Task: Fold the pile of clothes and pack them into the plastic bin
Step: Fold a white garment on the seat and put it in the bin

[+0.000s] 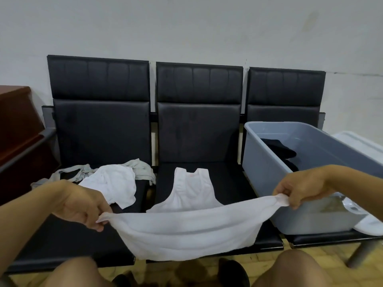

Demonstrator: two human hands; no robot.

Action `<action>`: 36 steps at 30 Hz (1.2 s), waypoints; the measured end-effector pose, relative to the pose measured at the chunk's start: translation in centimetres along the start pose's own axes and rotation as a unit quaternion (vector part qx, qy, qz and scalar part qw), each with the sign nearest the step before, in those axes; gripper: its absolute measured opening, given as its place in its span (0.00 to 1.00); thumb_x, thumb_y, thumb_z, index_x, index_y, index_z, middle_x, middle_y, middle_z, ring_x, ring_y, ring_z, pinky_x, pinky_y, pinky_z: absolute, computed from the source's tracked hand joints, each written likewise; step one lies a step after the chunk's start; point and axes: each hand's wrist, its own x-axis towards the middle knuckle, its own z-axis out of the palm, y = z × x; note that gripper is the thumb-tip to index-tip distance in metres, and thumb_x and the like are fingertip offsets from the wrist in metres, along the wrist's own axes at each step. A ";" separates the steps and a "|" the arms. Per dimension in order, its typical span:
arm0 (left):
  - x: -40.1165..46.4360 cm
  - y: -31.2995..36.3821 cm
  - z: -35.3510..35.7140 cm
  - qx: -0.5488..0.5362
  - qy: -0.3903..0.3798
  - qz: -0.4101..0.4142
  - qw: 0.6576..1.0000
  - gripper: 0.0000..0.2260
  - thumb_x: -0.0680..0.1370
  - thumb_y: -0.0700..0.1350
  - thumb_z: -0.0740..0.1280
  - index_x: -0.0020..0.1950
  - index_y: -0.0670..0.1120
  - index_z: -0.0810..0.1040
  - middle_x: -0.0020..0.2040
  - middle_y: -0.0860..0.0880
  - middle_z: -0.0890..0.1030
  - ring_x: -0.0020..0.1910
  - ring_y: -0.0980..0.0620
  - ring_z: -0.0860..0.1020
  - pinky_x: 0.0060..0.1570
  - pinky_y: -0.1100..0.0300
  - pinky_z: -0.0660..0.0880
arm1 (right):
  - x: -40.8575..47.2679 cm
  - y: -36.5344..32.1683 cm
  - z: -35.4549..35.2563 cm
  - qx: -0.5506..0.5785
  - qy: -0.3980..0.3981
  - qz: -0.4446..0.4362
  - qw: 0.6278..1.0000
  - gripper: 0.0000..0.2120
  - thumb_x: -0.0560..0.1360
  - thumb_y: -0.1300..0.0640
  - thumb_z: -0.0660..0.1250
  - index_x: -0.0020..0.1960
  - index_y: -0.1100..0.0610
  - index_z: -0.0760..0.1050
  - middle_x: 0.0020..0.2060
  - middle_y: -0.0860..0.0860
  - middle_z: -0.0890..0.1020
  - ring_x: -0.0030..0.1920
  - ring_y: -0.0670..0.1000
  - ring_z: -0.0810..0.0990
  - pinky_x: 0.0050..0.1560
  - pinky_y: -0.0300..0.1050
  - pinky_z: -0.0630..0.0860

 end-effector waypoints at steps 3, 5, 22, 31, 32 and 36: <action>0.7 -0.7 0.2 -0.111 0.002 0.011 0.994 0.12 0.72 0.27 0.67 0.51 0.37 0.83 0.52 0.44 0.81 0.54 0.49 0.80 0.51 0.65 0.77 | 1.0 1.0 0.2 -0.061 0.039 -0.010 0.997 0.16 0.73 0.65 0.72 0.57 0.49 0.82 0.45 0.43 0.84 0.46 0.43 0.80 0.51 0.37 0.76; 1.4 -1.3 0.1 -0.144 0.044 0.031 0.988 0.11 0.74 0.31 0.72 0.56 0.38 0.84 0.55 0.44 0.83 0.56 0.50 0.81 0.52 0.65 0.77 | 2.0 1.6 0.4 -0.053 0.063 -0.038 0.996 0.13 0.73 0.62 0.74 0.54 0.50 0.83 0.43 0.43 0.83 0.43 0.42 0.79 0.49 0.36 0.76; 16.2 3.2 -2.7 -0.424 0.416 0.175 0.786 0.11 0.82 0.55 0.63 0.54 0.53 0.82 0.53 0.52 0.86 0.55 0.53 0.82 0.59 0.52 0.78 | 17.7 -1.7 -0.2 0.235 0.473 -0.124 0.840 0.17 0.85 0.45 0.56 0.55 0.52 0.81 0.47 0.47 0.84 0.48 0.44 0.80 0.44 0.38 0.72; 31.6 5.6 -8.2 -0.363 0.550 0.081 0.748 0.21 0.83 0.55 0.59 0.50 0.37 0.77 0.41 0.41 0.78 0.40 0.48 0.74 0.39 0.60 0.70 | 35.6 0.8 -6.8 0.250 0.557 -0.050 0.790 0.21 0.84 0.43 0.55 0.55 0.58 0.78 0.45 0.54 0.82 0.47 0.56 0.81 0.45 0.48 0.75; 33.3 5.5 -8.8 -0.344 0.549 0.067 0.758 0.19 0.84 0.55 0.58 0.47 0.40 0.77 0.39 0.44 0.77 0.41 0.48 0.74 0.38 0.61 0.68 | 37.4 1.5 -7.5 0.227 0.558 -0.025 0.798 0.21 0.84 0.43 0.55 0.53 0.59 0.77 0.45 0.56 0.82 0.48 0.59 0.81 0.47 0.49 0.75; 38.6 6.0 -9.8 -0.196 0.576 -0.006 0.794 0.19 0.85 0.54 0.55 0.56 0.43 0.80 0.50 0.43 0.82 0.53 0.39 0.78 0.51 0.53 0.71 | 43.4 5.2 -9.3 0.162 0.560 0.068 0.810 0.23 0.83 0.43 0.59 0.48 0.63 0.76 0.47 0.63 0.82 0.50 0.65 0.80 0.45 0.49 0.72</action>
